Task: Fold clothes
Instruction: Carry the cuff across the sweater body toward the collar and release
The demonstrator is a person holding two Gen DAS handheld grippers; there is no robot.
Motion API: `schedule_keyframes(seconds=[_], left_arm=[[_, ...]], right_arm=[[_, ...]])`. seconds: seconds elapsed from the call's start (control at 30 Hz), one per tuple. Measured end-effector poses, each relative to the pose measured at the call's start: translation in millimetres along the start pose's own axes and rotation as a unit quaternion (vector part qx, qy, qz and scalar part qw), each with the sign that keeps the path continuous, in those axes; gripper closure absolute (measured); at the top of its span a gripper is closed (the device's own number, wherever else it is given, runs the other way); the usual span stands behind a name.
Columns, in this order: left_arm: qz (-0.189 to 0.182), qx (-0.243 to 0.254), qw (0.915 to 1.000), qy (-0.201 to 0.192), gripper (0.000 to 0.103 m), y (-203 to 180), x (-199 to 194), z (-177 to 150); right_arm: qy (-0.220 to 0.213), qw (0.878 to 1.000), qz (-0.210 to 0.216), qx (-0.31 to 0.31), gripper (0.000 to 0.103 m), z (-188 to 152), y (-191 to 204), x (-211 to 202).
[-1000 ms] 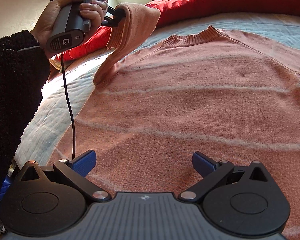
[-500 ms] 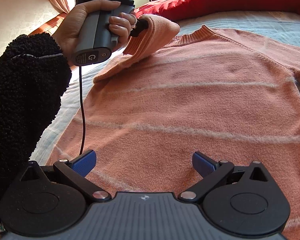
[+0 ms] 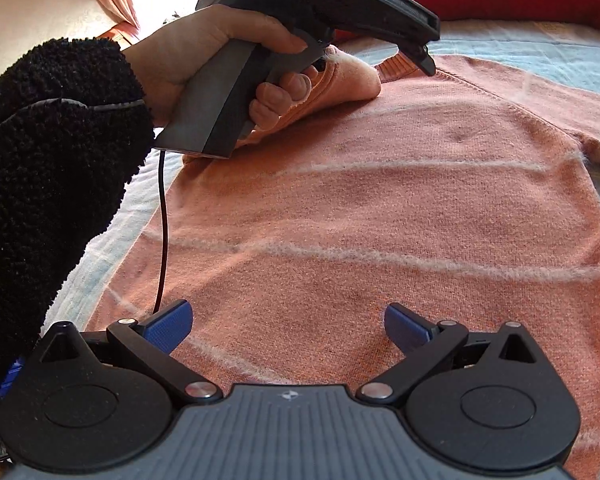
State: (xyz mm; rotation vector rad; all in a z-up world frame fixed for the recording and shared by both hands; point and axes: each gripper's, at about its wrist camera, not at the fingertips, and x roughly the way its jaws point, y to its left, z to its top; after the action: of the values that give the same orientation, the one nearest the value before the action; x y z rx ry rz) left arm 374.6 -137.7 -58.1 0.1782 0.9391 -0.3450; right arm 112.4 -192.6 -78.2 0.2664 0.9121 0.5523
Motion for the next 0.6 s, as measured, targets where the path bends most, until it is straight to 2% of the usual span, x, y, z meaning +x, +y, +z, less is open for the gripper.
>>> schedule_keyframes(seconds=[0.1, 0.17, 0.23, 0.37, 0.47, 0.57, 0.6], left_arm=[[0.042, 0.081, 0.9954, 0.028, 0.021, -23, 7, -6], [0.070, 0.134, 0.9874, 0.047, 0.020, -38, 12, -9], [0.098, 0.187, 0.9753, 0.065, 0.020, -53, 17, -13], [0.115, 0.215, 0.9662, 0.083, 0.020, -61, 17, -12], [0.144, 0.263, 0.9495, 0.093, 0.020, -70, 17, -14], [0.173, 0.313, 0.9282, 0.102, 0.020, -80, 16, -18], [0.171, 0.318, 0.9266, 0.105, 0.020, -80, 13, -18]], right_arm=[[0.002, 1.000, -0.003, 0.001, 0.000, 0, -1, 1], [0.002, 1.000, -0.002, 0.002, 0.000, 0, -2, 0], [0.002, 1.000, -0.004, 0.001, 0.000, 0, -1, 0], [0.002, 1.000, -0.006, -0.001, 0.000, 0, 1, -1], [0.003, 1.000, -0.005, -0.003, 0.000, 0, 2, -1], [0.002, 1.000, -0.005, -0.004, 0.000, 0, 4, -1], [0.001, 1.000, -0.005, -0.004, 0.000, 0, 4, -2]])
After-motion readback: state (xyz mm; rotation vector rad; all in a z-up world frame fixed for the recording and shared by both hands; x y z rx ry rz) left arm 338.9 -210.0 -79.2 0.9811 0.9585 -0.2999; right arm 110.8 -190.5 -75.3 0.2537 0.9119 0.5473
